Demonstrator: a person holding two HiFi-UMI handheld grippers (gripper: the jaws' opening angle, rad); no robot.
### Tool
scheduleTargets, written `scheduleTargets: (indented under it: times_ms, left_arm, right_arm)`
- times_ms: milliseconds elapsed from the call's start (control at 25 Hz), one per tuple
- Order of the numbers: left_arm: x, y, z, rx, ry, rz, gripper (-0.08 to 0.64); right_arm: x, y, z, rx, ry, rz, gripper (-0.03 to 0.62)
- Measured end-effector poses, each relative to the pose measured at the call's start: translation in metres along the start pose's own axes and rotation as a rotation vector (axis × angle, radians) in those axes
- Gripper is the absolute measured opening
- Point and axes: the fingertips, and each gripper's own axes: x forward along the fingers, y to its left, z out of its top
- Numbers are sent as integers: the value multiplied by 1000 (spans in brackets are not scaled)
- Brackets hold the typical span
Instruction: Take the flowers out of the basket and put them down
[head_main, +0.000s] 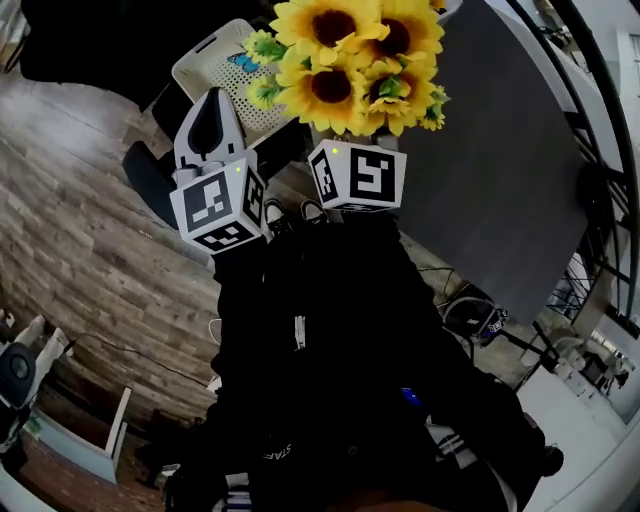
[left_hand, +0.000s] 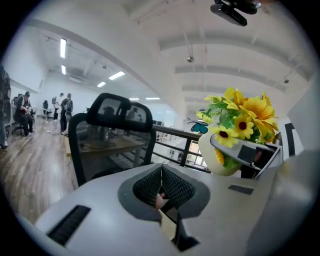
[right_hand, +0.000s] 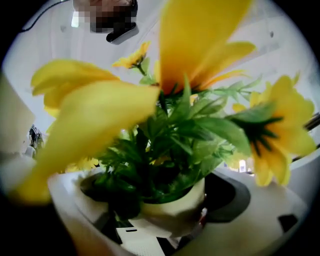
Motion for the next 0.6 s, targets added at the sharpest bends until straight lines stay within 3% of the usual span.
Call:
scheduleTargets:
  times_ms: [120,360,440,520,600]
  left_arm:
    - [-15,-69,15,26,-4,-97,3]
    - [5,-93,27,82,6,-261,3]
    - [-15,-155,18,106,-6,-308,3]
    - [-48,-251,0,147,-26,-363,2]
    - [-69,-322,-16,174,-40,-411,3]
  right_arm:
    - [-48,-51,34,-11,-15,-84,555]
    - [-60,-63,39,-21,-15,-224,555]
    - [-112,-111,50,-13,-35,-274,555]
    - [-189,-185,62,2,-68,-331,555]
    - [-242,-237,68,5,-83,-373,555]
